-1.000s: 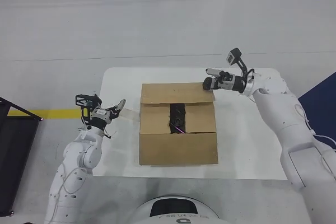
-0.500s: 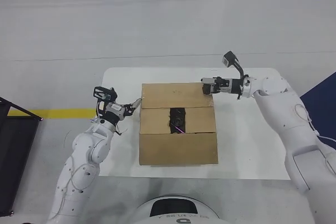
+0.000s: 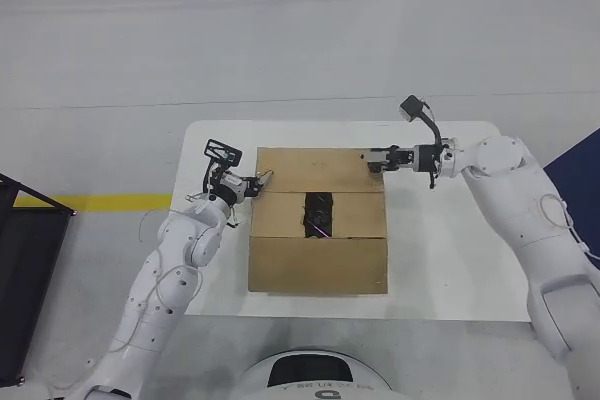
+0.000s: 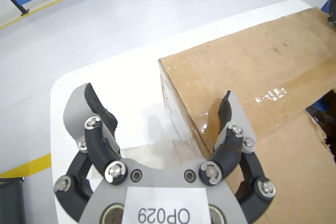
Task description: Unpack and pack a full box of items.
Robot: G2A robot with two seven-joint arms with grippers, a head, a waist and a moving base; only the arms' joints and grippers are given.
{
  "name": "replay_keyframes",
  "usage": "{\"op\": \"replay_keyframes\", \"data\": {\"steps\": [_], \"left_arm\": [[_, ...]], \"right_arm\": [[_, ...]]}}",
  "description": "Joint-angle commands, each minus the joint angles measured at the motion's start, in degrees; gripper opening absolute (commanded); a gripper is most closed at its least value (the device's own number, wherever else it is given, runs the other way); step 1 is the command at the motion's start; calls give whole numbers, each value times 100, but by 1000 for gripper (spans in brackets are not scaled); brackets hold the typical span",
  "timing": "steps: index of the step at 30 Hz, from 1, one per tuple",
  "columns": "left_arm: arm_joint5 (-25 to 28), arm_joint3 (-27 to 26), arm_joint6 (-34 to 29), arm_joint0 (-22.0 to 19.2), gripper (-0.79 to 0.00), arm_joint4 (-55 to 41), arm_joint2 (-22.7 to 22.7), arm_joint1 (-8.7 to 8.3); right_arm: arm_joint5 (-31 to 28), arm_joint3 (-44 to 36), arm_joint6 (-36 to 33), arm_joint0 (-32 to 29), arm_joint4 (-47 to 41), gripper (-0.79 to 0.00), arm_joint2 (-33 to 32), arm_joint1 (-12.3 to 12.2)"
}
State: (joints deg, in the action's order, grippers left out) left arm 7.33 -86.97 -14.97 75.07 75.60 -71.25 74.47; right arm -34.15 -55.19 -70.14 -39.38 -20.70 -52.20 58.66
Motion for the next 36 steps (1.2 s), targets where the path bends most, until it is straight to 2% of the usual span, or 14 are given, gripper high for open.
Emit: {"op": "replay_keyframes", "data": {"steps": [1,3,17,20,27,30,33,36], "left_arm": [[2,-2,4,2,0,0,-5,-1],[2,-2,4,2,0,0,-5,-1],[2,-2,4,2,0,0,-5,-1],[2,-2,4,2,0,0,-5,-1],[2,-2,4,2,0,0,-5,-1],[2,-2,4,2,0,0,-5,-1],[2,-2,4,2,0,0,-5,-1],[2,-2,4,2,0,0,-5,-1]], "right_arm": [[-65,-595,65,-162,82,0,-157,-130],[-154,-1154,154,-404,-177,0,-380,-246],[-141,-1216,142,-496,-186,0,-406,-264],[167,-1711,-167,-1066,-740,0,-836,-489],[1328,-2488,-1330,-2772,-1986,0,-2664,-1194],[1783,-2482,-1785,-3280,-1849,0,-3127,-1369],[1786,-2287,-1786,-3549,-1395,0,-2984,-1446],[1787,-2317,-1786,-3593,-1049,0,-2439,-1482]]}}
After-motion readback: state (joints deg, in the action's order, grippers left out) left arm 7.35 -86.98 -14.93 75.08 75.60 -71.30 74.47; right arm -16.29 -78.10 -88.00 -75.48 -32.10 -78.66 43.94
